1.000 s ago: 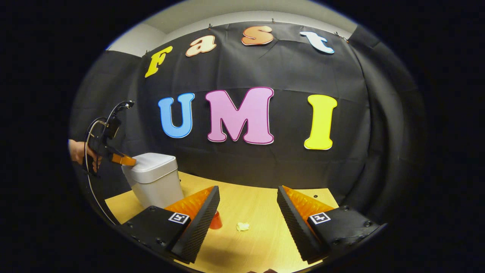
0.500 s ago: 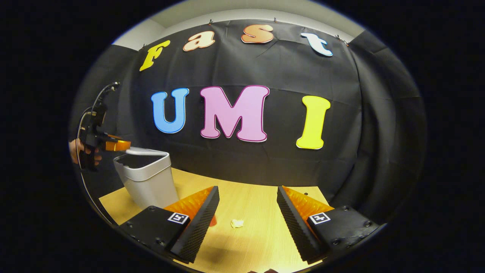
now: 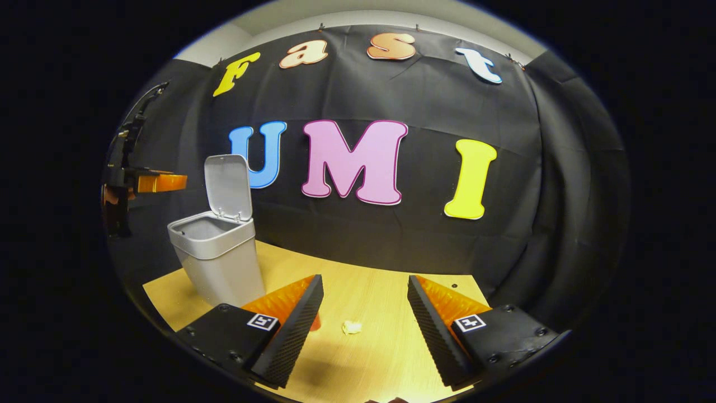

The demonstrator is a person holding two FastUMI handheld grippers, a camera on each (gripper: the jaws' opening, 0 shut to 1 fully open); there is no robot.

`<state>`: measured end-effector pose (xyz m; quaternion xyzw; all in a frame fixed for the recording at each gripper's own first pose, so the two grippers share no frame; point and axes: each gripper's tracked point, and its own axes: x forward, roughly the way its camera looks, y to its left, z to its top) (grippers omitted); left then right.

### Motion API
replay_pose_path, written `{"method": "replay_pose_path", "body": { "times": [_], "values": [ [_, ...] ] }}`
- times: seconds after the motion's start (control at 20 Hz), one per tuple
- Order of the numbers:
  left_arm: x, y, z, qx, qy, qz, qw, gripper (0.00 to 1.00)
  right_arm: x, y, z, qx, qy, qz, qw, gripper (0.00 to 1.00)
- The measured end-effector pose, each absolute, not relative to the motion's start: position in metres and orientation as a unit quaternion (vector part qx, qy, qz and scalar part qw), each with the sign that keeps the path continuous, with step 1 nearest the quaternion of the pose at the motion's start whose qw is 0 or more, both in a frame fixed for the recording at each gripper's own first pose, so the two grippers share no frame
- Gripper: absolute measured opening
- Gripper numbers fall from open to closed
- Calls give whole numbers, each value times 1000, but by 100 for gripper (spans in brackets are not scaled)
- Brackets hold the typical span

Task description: Press the lid of the desktop garbage bin to open it, pick up the crumpled paper on the desktop and throw it into the bin, then pick up the pop can on the desktop and drop it into the bin, and finally close the garbage bin lid.

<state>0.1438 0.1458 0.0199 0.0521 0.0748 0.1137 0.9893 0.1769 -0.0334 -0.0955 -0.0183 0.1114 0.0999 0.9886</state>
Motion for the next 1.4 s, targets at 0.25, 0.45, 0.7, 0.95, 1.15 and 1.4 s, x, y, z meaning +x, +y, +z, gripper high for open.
{"method": "replay_pose_path", "body": {
  "times": [0.25, 0.45, 0.7, 0.95, 1.15, 1.4],
  "values": [
    [129, 145, 16, 22, 76, 128, 989, 81, 213, -30, -147, -32, 155, 112, 981, 98],
    [113, 156, 17, 14, 77, 155, 985, 81, 245, -18, -201, -27, 211, 133, 968, 98],
    [89, 164, 24, 38, 76, 174, 981, 81, 267, 0, -289, -30, 313, 154, 937, 99],
    [69, 159, 27, 54, 79, 182, 979, 82, 286, 5, -365, -33, 389, 141, 910, 99],
    [51, 163, 24, 74, 85, 192, 975, 81, 291, 2, -399, -12, 432, 131, 892, 99],
    [37, 169, 14, 79, 103, 206, 970, 81, 295, 6, -425, 16, 458, 119, 881, 98]
  ]
}}
